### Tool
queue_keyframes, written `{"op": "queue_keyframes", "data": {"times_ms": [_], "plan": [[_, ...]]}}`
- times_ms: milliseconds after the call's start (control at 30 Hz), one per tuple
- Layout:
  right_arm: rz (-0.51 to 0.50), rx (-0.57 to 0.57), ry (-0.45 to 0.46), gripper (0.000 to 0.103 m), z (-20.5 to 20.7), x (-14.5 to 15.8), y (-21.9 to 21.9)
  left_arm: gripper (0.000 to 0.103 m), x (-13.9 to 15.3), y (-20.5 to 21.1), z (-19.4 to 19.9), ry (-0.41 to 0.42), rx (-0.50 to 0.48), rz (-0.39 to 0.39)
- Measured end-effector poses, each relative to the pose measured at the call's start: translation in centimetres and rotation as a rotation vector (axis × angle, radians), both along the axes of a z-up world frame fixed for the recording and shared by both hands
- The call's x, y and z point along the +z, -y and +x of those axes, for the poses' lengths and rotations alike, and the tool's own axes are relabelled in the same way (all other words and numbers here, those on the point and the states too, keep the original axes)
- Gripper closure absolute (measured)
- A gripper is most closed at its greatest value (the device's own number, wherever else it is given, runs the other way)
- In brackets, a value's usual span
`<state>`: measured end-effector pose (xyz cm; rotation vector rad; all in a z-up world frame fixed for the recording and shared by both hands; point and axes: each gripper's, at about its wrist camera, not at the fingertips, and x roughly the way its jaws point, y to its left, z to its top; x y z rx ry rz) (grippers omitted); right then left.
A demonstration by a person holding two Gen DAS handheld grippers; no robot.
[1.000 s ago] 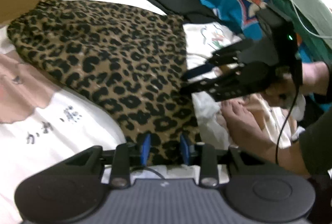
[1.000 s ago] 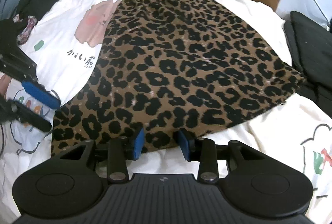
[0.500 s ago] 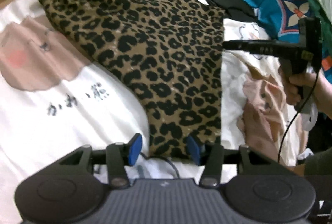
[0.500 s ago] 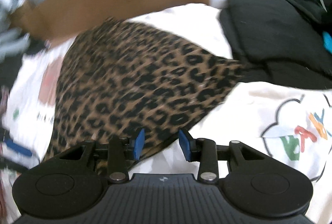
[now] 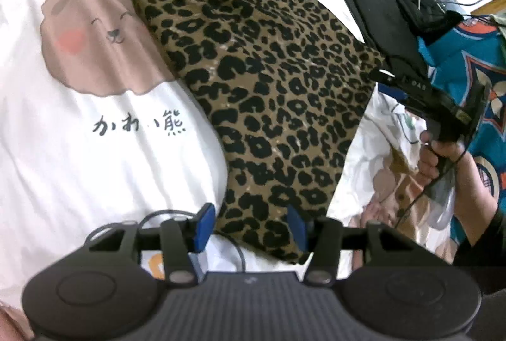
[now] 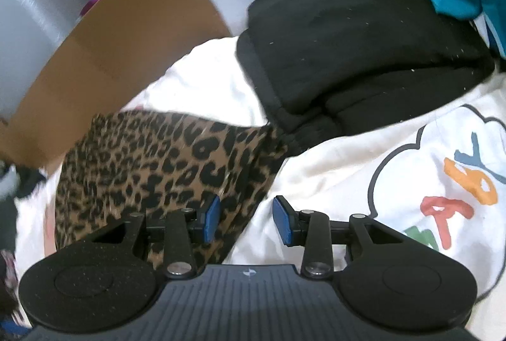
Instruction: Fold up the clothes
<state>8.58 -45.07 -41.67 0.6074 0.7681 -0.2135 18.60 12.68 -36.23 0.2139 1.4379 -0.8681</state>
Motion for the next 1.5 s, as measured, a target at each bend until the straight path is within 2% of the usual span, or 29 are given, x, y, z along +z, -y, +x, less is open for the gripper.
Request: {"op": "queue_keyframes", "data": {"times_ms": [267,367,467,600,800,867,900,933,967,1000,1100,1233,1500], "plan": [[0.119,-0.057,0.041,0.059,1.3,-1.9,1.8,0.049,-0.2,-1.1,-0.8,0.008,0.178,-0.004],[0.190,-0.089,0.060,0.059,1.5,-2.6,2.2,0.049,-0.8,-1.5,-1.1,0.002,0.252,-0.005],[0.310,-0.139,0.086,0.059,1.4,-3.0,3.0,0.049,-1.5,-1.6,-1.6,-0.008,0.307,-0.021],[0.370,-0.141,0.135,0.060,1.4,-2.5,3.1,0.049,-2.5,-2.0,-2.7,-0.037,0.369,-0.030],[0.373,-0.139,0.134,0.060,2.1,-2.7,3.5,0.049,-4.0,-3.9,-4.1,-0.089,0.505,-0.067],[0.383,-0.148,0.128,0.064,2.3,-3.2,3.7,0.049,-4.4,-4.4,-4.6,-0.100,0.530,-0.075],[0.386,-0.151,0.127,0.074,2.4,-3.4,3.8,0.049,-4.6,-4.7,-4.8,-0.105,0.541,-0.079],[0.383,-0.152,0.122,0.078,2.5,-3.5,3.9,0.049,-4.7,-4.9,-5.0,-0.110,0.551,-0.085],[0.374,-0.148,0.116,0.091,2.6,-3.5,3.9,0.049,-4.8,-5.2,-5.2,-0.114,0.561,-0.097],[0.363,-0.143,0.110,0.100,2.7,-3.5,3.9,0.049,-4.9,-5.5,-5.5,-0.118,0.573,-0.112],[0.346,-0.134,0.107,0.099,2.8,-3.2,4.0,0.049,-5.3,-5.9,-6.1,-0.152,0.602,-0.179],[0.352,-0.141,0.106,0.099,2.7,-3.4,4.1,0.049,-6.5,-5.9,-6.6,-0.180,0.644,-0.212],[0.355,-0.141,0.104,0.100,2.7,-3.7,4.2,0.046,-8.5,-7.7,-7.3,-0.271,0.829,-0.314]]}}
